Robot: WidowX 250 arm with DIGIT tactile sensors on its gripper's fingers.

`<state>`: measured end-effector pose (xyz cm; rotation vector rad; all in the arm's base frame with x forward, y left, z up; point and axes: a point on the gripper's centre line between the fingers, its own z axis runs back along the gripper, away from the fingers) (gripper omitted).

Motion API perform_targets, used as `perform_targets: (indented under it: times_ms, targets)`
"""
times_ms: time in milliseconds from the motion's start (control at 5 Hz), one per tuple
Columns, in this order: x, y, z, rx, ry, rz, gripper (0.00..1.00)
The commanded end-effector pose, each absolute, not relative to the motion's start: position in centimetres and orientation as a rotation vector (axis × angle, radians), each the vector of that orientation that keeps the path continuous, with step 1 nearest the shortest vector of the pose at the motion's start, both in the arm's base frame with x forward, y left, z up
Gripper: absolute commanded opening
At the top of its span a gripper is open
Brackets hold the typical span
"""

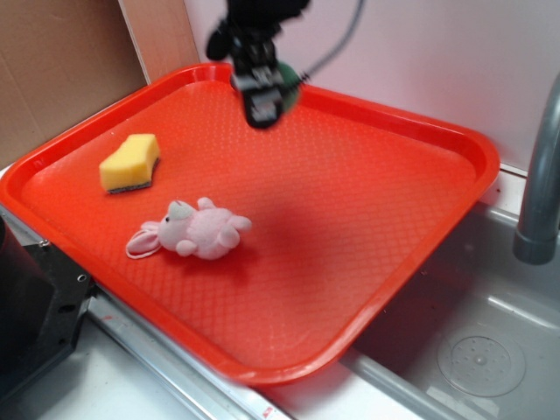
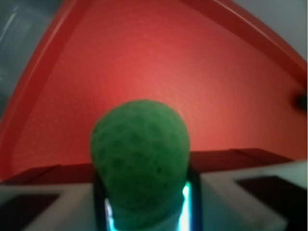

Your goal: Grab the green ball.

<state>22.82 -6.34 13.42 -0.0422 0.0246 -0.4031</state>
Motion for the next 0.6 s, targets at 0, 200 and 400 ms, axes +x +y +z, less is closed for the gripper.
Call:
perform_targets:
  times_ms: [0, 200, 400]
  targets:
    - [19.3, -3.1, 18.5, -0.009, -0.016, 0.102, 0.0]
    - [18.7, -1.2, 18.9, 0.053, -0.023, 0.289, 0.0]
    - [19.7, -1.0, 18.5, 0.081, -0.039, 0.293, 0.0]
